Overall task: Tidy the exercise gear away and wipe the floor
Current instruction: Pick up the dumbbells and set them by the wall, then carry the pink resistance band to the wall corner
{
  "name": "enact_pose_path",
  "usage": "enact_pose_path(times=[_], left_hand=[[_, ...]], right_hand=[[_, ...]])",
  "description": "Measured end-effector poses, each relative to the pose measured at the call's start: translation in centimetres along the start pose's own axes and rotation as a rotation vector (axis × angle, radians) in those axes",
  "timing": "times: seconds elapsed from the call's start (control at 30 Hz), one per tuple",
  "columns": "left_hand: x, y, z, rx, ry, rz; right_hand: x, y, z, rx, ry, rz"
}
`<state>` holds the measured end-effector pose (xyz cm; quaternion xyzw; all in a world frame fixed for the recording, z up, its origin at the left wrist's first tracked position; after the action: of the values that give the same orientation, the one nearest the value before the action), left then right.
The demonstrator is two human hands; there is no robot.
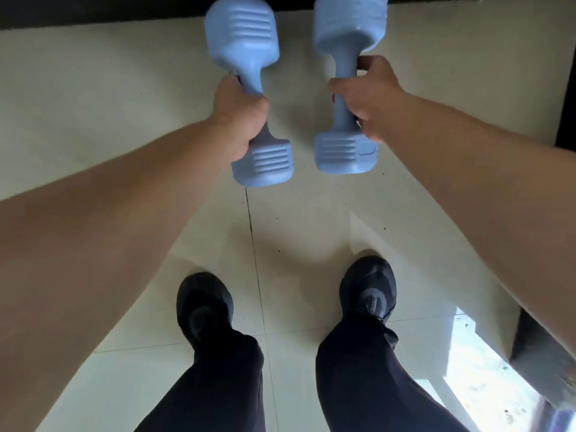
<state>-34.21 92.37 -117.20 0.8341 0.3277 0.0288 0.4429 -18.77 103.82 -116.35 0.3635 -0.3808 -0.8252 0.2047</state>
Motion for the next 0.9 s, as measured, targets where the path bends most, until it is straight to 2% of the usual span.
enact_pose_path(times=[0.17, 0.3, 0.43, 0.5, 0.57, 0.63, 0.7, 0.77, 0.9], left_hand=[[0.6, -0.1, -0.9, 0.041, 0.083, 0.052], [0.2, 0.0, -1.6, -0.059, 0.187, 0.041], [-0.6, 2.4, -3.2, -0.077, 0.238, 0.086], [-1.3, 4.4, -4.0, 0.024, 0.126, 0.067], [-2.8, 7.9, -4.8, 0.245, -0.133, -0.038], [-4.9, 12.5, -5.7, 0.480, -0.395, -0.189], [-7.1, 16.8, -6.2, 0.693, -0.531, -0.243], [-9.3, 20.8, -7.2, 0.771, -0.630, -0.267], [-14.4, 28.5, -11.9, 0.731, -0.750, -0.306]], right_hand=[[0.7, 0.1, 0.9, -0.014, -0.052, 0.032], [0.3, 0.8, 1.4, -0.048, 0.037, 0.082], [-0.5, 2.7, 2.0, -0.087, 0.065, 0.102], [-0.9, 4.3, 2.5, -0.116, 0.025, 0.071], [-1.7, 7.1, 3.3, -0.181, 0.043, -0.020], [-2.6, 11.4, 4.2, -0.353, 0.173, -0.168], [-3.7, 16.4, 5.2, -0.581, 0.357, -0.307], [-5.2, 21.1, 6.5, -0.736, 0.513, -0.371], [-9.6, 29.7, 11.4, -0.833, 0.735, -0.436]])
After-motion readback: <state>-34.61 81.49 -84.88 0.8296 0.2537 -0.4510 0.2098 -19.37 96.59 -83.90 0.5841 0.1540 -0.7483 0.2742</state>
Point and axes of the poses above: each hand's wrist, its own y-axis away from the middle knuckle, its own x-axis out of the palm, z = x × y, the point moved 1 cm from there along -y, towards the middle knuckle, and after that the axes turned 11 degrees about y, right-handed, at the moved point
